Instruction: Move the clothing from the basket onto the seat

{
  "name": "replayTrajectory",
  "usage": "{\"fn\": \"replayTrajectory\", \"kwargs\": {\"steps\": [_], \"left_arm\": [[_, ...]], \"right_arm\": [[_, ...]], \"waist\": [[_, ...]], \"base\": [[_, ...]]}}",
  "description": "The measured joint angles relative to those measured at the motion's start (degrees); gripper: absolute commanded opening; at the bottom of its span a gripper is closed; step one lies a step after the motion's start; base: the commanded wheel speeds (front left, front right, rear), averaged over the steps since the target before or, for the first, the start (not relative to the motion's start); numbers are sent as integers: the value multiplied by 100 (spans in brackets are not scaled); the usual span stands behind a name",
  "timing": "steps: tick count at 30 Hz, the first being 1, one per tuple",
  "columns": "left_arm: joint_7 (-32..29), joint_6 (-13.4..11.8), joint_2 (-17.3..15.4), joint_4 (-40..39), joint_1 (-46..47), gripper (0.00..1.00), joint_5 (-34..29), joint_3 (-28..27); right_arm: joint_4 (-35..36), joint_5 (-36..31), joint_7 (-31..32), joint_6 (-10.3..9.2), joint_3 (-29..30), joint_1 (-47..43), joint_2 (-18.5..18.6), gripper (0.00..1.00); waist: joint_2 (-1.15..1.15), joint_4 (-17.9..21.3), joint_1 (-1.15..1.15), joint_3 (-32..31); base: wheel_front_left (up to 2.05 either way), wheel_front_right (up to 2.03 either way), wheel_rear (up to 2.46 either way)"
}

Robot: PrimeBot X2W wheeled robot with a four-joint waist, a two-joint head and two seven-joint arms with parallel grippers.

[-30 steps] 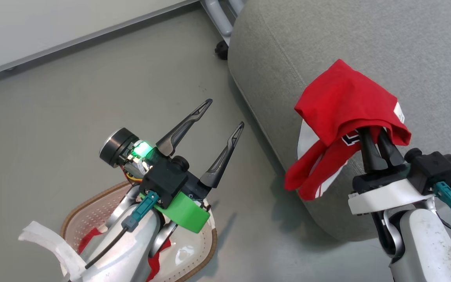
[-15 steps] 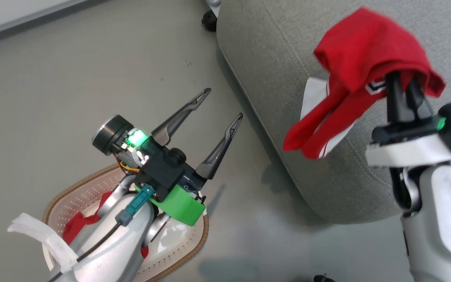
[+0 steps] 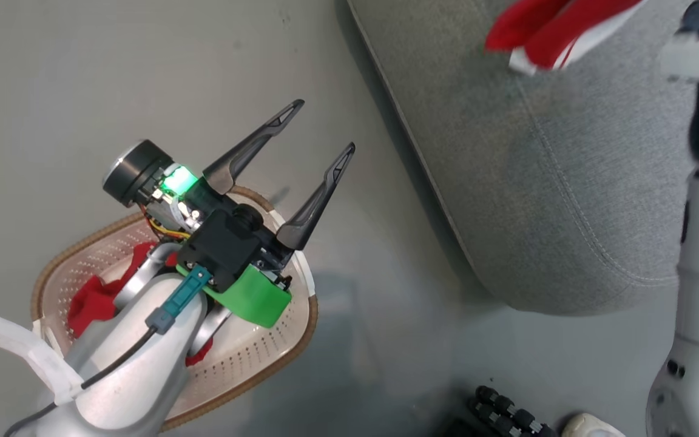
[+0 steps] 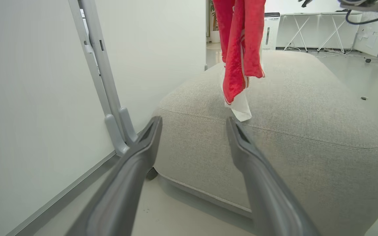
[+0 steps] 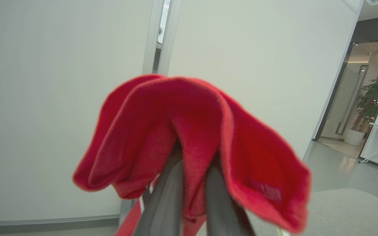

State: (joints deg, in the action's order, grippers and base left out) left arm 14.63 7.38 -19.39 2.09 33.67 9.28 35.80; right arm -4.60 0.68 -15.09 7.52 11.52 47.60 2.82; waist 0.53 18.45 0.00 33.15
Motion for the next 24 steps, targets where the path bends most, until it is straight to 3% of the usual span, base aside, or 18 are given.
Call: {"fn": "replayTrajectory", "kwargs": {"steps": [4,18,24], "left_arm": [[-53,0,-86,-93,103,100,0,45],[-146,0,-297,-291,250,100,25,289],[-170,-1,-338,-368,309,100,26,302]], "right_arm": [[-253,-191,0,0,357,604,8,0],[-1911,-612,0,0,1543,2064,1066,0],[-2257,-1094,0,0,1998,2124,1042,0]], "waist": [[0,1,0,281],[0,-92,1,914],[0,-182,0,1074]], "base": [[0,0,0],[0,0,0],[0,0,0]]}}
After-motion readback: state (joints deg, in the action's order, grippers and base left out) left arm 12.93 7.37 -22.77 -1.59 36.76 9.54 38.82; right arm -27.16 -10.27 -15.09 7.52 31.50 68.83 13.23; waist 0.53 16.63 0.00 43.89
